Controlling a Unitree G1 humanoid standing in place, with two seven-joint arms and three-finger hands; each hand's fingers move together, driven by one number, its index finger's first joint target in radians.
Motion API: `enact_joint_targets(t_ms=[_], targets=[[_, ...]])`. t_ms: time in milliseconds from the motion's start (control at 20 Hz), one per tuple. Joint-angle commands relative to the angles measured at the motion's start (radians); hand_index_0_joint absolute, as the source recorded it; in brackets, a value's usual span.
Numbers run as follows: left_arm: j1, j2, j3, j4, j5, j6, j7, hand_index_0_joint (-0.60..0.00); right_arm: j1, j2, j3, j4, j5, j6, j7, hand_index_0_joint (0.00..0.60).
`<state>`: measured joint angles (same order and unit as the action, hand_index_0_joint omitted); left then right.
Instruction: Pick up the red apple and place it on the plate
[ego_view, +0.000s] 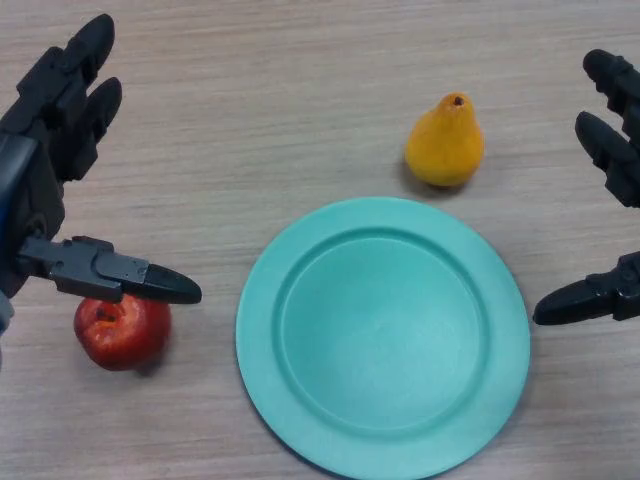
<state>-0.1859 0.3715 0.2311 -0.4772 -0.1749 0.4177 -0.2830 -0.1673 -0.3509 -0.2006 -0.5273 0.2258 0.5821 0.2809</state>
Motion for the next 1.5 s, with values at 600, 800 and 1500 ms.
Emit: enact_joint_targets(t_ms=[600,800,1500], targets=[[-0.056,0.055,0.065,-0.036,-0.047,-0.155,0.063,0.0,-0.059,-0.034,-0.043,-0.072,0.078,-0.085,-0.046,0.0],[0.008,0.055,0.126,-0.062,-0.13,-0.11,0.024,0.0,-0.077,-0.039,-0.025,-0.057,0.058,-0.085,-0.041,0.0],[0.143,0.057,0.183,0.585,0.023,-0.748,-0.123,0.0,-0.087,0.008,0.038,0.016,0.018,-0.141,-0.066,0.0]])
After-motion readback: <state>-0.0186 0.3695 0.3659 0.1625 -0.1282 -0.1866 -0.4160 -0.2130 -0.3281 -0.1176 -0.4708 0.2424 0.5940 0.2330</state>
